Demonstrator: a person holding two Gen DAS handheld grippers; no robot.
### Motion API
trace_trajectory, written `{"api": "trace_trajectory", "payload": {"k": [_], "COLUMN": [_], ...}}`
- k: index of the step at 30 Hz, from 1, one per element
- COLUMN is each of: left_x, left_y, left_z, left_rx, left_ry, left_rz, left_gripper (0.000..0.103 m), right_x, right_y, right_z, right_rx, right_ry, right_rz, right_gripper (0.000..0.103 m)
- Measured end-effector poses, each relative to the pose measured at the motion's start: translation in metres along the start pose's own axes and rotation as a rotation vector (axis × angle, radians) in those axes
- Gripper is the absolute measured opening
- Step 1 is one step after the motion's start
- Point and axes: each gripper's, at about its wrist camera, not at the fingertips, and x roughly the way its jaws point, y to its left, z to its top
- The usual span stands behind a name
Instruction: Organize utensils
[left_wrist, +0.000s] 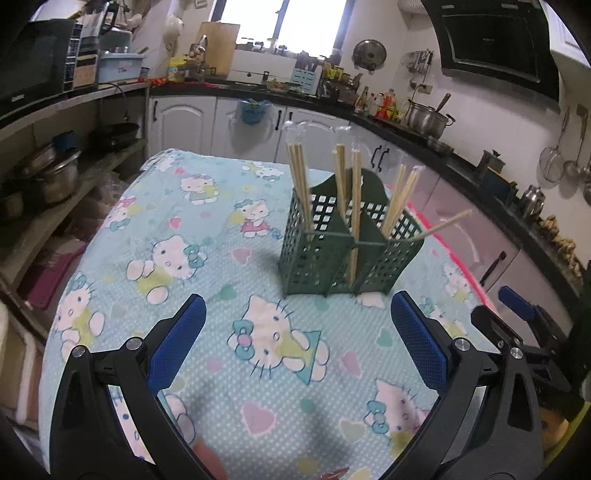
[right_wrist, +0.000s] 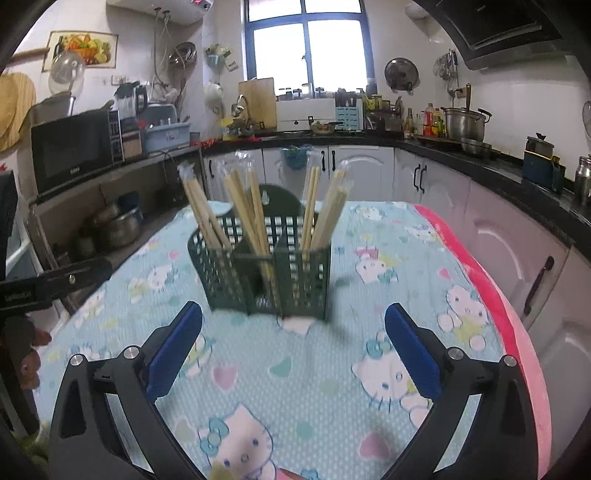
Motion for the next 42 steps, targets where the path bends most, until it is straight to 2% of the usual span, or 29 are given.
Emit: {"api": "trace_trajectory", "payload": {"k": [8, 14, 17, 21, 42], "left_x": [-0.007, -0.017, -0.017, -0.015, -0.016], "left_y": [-0.006, -0.013, -0.015, -0.016, -0.019], "left_z": [-0.027, -0.043, -0.049, -0.055, -0.058], "left_rx": [0.027, 0.032, 0.030, 0.013, 0.014], "left_ry": [-0.071, -0.150, -0.155, -0.157, -0.172], "left_rz": [0.059, 0.046, 0.044, 0.069, 0.049], "left_gripper": [0.092, 0.093, 0.093, 0.093, 0.093], "right_x": [-0.019, -0.034, -0.040, -0.040, -0.034], "right_y": [0.005, 0.006, 0.005, 0.003, 0.009], "right_z": [-0.027, -0.037, -0.041, -0.042, -0.048], "right_rx": [-0.020, -0.021, -0.033, -0.033, -0.045], "right_ry": [-0.108, -0.207, -0.239, -0.240, -0.215], "right_rz": [-0.032, -0.047, -0.041, -0.041, -0.040], "right_gripper": [0.097, 0.097, 0.097, 0.097, 0.097]}}
